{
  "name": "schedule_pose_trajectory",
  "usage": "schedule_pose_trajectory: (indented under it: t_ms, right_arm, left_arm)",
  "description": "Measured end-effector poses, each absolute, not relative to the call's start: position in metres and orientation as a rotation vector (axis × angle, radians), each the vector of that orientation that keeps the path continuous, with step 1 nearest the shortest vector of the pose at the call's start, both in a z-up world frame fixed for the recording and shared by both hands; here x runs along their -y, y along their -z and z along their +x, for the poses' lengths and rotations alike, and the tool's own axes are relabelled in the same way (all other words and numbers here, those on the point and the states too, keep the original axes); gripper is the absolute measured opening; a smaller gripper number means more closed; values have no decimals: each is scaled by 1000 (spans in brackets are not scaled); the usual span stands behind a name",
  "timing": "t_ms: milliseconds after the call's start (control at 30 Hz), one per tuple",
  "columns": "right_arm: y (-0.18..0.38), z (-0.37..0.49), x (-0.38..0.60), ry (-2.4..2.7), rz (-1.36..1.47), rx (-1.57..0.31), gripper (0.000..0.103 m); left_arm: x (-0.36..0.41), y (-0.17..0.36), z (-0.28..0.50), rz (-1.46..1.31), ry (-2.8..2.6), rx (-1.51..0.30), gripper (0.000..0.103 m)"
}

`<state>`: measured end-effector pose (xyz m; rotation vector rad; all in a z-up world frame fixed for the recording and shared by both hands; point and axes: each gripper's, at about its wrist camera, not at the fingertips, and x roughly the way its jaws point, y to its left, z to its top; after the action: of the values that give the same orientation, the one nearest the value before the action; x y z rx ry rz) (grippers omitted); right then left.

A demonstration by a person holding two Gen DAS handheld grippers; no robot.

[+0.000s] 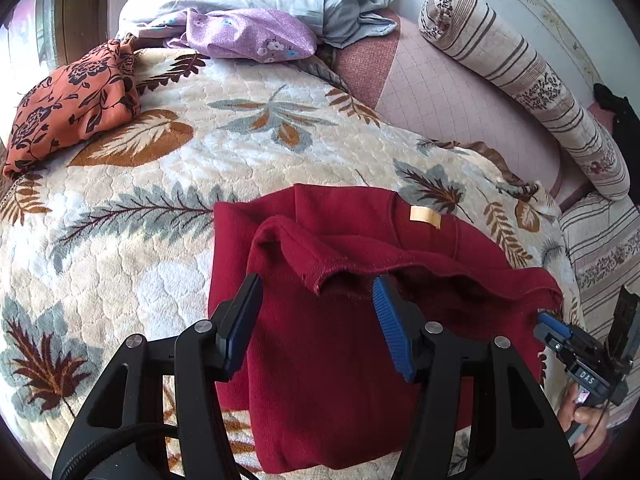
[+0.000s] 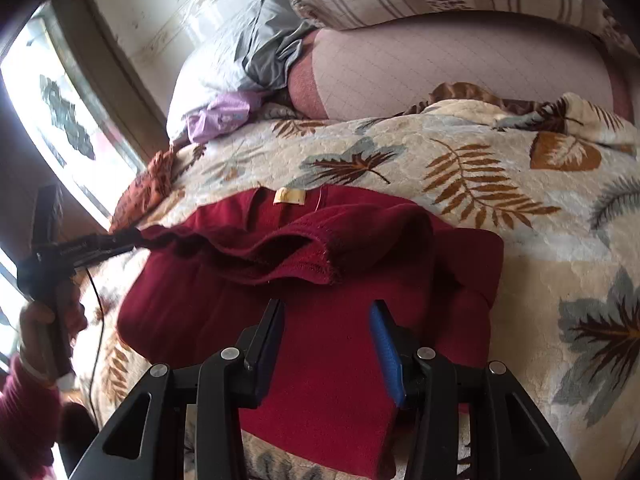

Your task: Fold small clothes

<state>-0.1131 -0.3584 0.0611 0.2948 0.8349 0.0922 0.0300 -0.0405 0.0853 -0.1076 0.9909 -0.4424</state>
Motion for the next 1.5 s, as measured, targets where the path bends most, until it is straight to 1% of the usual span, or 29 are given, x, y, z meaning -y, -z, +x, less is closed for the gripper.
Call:
schedule_pose_trajectory:
  t_ms: [100, 333, 467, 533, 733, 967, 1100, 1233, 1367, 1500]
  right_arm:
    - [-58, -96, 350, -83, 226, -832, 43]
    - [-65, -27, 364, 37, 284, -767, 43]
    - [-47, 5, 381, 148, 331, -820, 43]
    - [-35, 15, 388, 176, 343, -854, 43]
    - [-20, 20, 389, 190, 329, -869, 43]
    - [-49, -2, 373, 143, 346, -832, 44]
    - [-64, -13, 349, 57, 342, -811, 44]
    - [-69, -10, 309, -72, 308, -830, 44]
    - [-60, 1, 258, -202, 222, -869, 44]
    - [-44, 24, 208, -264, 120, -895, 44]
  left_arm:
    - [44, -79, 30, -110, 455, -1006, 57]
    - [63, -58, 71, -100, 390, -1038, 57]
    - [65, -38, 96, -139, 352, -1099, 57]
    - [68, -37, 98, -114, 346, -1086, 57]
    - [75, -40, 94, -48, 332, -1058, 57]
    - [70, -53, 81, -46, 327, -1024, 57]
    - [66, -61, 69, -29, 332, -1002, 57]
    - [53, -69, 50, -31, 346, -1006, 57]
    - [27, -72, 22, -68, 341, -1015, 57]
    - [5, -62, 1, -80, 331, -1050, 57]
